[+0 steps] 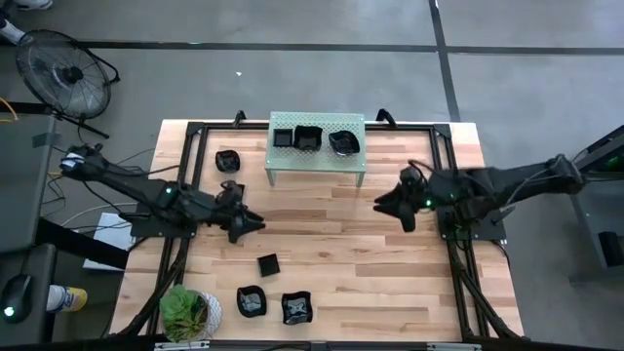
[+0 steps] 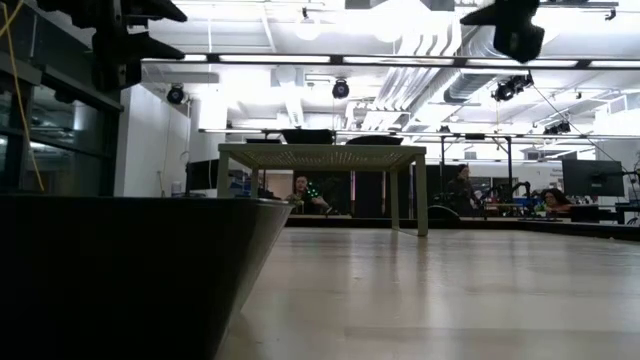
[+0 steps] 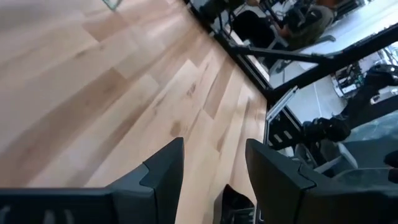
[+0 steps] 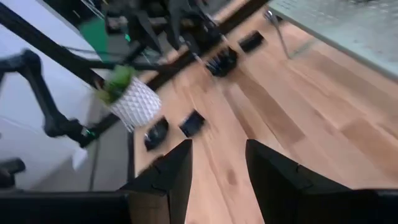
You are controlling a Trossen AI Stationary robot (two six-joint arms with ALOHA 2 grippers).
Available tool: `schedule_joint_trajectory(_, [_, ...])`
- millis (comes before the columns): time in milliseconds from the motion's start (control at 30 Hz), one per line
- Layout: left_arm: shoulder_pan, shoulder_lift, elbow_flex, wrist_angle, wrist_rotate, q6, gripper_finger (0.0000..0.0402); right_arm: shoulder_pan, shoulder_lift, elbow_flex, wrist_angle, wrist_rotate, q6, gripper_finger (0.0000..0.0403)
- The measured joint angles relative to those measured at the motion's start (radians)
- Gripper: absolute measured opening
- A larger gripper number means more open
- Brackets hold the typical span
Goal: Pick & Place Mini shaped plates
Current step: Stack the wave square shaped plate on top of the wave square shaped plate on the shelf
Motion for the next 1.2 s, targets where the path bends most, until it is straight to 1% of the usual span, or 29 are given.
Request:
schedule_joint_trajectory(100, [-0.035,0.073,0.000,0.068,-0.024,-0.024,0.0169,0.083,-0.032,-0.143,0.231,0.083,0.012,0.0144])
schedule_joint_trajectory(233, [-0.054,0.169,0.000,0.186,-0.030,-0.057,0.0169,0.171,-0.070,-0.324,0.590,0.181,-0.043,0.0144])
schedule_joint_trajectory(333, [-0.053,0.233,0.013,0.241,-0.032,-0.079,0.0169,0.195,-0.126,-0.441,0.696,0.242,-0.054,0.0144])
schedule_joint_trajectory(400, [-0.053,0.269,0.033,0.257,-0.044,-0.091,0.0169,0.191,-0.189,-0.497,0.726,0.248,-0.057,0.0144])
schedule_joint_trajectory(533, [-0.052,0.316,0.082,0.255,-0.075,-0.103,0.0169,0.171,-0.361,-0.572,0.731,0.240,-0.111,0.0144])
schedule_joint_trajectory(633, [-0.052,0.343,0.118,0.255,-0.102,-0.104,0.0169,0.147,-0.517,-0.601,0.676,0.240,-0.158,0.0144])
schedule_joint_trajectory(700, [-0.052,0.361,0.141,0.258,-0.122,-0.106,0.0169,0.132,-0.622,-0.611,0.603,0.239,-0.174,0.0144])
schedule_joint_trajectory(833, [-0.052,0.404,0.180,0.248,-0.139,-0.110,0.0169,0.112,-0.805,-0.598,0.361,0.209,-0.183,0.0144])
schedule_joint_trajectory(867, [-0.052,0.418,0.191,0.248,-0.141,-0.113,0.0169,0.107,-0.833,-0.590,0.313,0.205,-0.180,0.0144])
schedule_joint_trajectory(967, [-0.052,0.460,0.222,0.244,-0.147,-0.115,0.0169,0.105,-0.822,-0.559,0.181,0.179,-0.180,0.0144])
schedule_joint_trajectory(1100, [-0.052,0.521,0.260,0.228,-0.156,-0.135,0.0169,0.099,-0.801,-0.570,0.194,0.180,-0.202,0.0144])
schedule_joint_trajectory(1200, [-0.052,0.549,0.284,0.229,-0.172,-0.158,0.0169,0.086,-0.801,-0.609,0.264,0.194,-0.249,0.0144])
